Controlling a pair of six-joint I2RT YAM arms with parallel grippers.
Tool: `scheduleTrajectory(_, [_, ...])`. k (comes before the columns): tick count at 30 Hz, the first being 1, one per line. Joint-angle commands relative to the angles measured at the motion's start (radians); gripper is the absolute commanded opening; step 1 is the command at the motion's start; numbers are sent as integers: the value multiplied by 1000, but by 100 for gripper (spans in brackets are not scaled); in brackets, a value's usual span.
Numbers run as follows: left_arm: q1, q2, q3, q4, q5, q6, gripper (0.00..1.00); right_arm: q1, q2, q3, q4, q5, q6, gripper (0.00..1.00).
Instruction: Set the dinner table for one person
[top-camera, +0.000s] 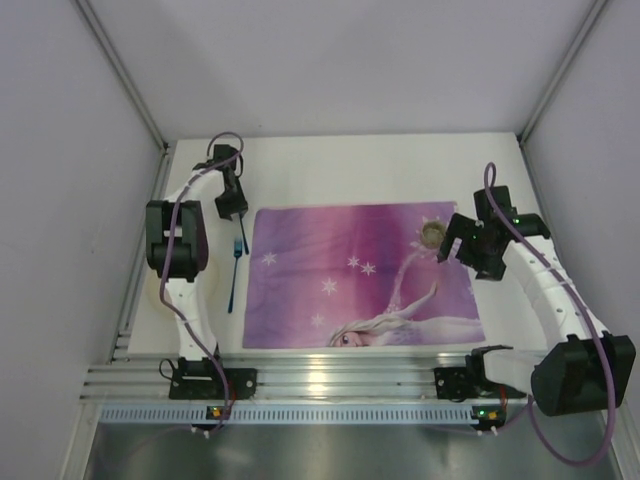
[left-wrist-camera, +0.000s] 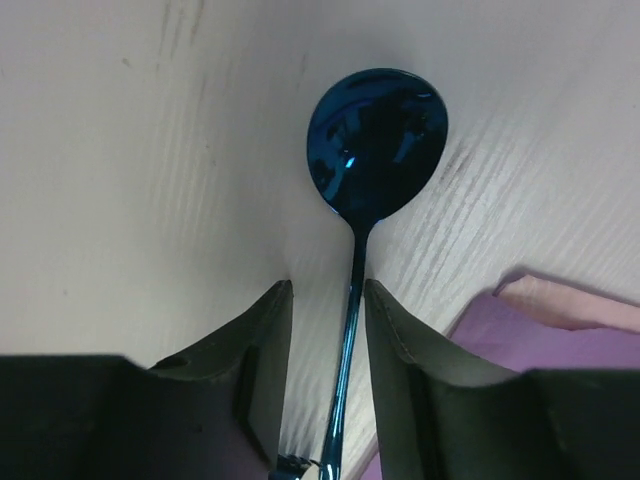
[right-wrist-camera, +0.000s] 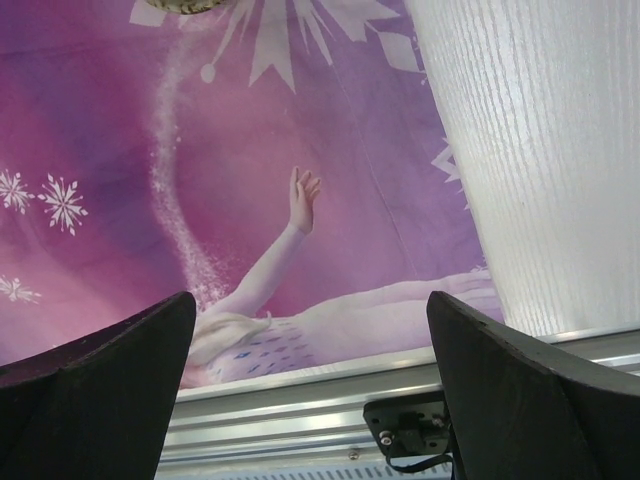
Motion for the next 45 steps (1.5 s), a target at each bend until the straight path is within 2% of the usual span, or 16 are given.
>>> scheduleTrajectory(1, [5, 65, 53, 0, -18, 23, 39, 8, 17, 48, 43, 5, -6, 100])
scheduleTrajectory(3, [5, 84, 70, -3, -20, 26, 38, 8, 25, 53, 44, 5, -2, 100])
scheduleTrajectory(6, [5, 124, 104, -18, -23, 31, 25, 8, 39, 62, 46, 7, 2, 100])
scheduleTrajectory(7, [5, 139, 115, -21, -26, 32, 14, 8, 47, 67, 46, 8, 4, 100])
scheduleTrajectory(10, [5, 154, 116, -23, -29, 35, 1, 8, 60, 74, 47, 11, 4, 100])
scheduleTrajectory(15, [8, 132, 156, -30, -18, 38, 0, 6, 74, 83, 52, 8, -7, 100])
scheduleTrajectory(22, [-8, -32, 299, -29, 101, 19, 0, 8, 57, 82, 66, -7, -25, 100])
scheduleTrajectory(25, [-60, -91, 346, -52, 108, -10, 0, 6, 47, 74, 69, -4, -35, 100])
scheduleTrajectory(28, [-155, -134, 342, -66, 124, -76, 0, 8, 38, 70, 70, 3, -39, 100])
scheduleTrajectory(31, [-300, -166, 291, -57, 124, -177, 0, 8, 25, 65, 70, 2, -38, 100])
scheduleTrajectory(32, [-378, -174, 267, -38, 130, -210, 0, 8, 19, 65, 69, 0, -39, 100])
scheduleTrajectory(36, [-569, -174, 150, 95, 150, -374, 0, 6, -18, 50, 57, 11, -39, 100])
scheduleTrajectory(38, [-668, -98, 185, 111, 143, -435, 0, 6, -59, 36, 43, 20, -41, 100])
scheduleTrajectory(41, [-756, -24, 249, 89, 138, -480, 0, 6, -93, 16, 24, 30, -45, 100])
scheduleTrajectory(45, [-825, 70, 276, 118, 137, -599, 0, 6, -151, -33, 9, 33, -48, 100])
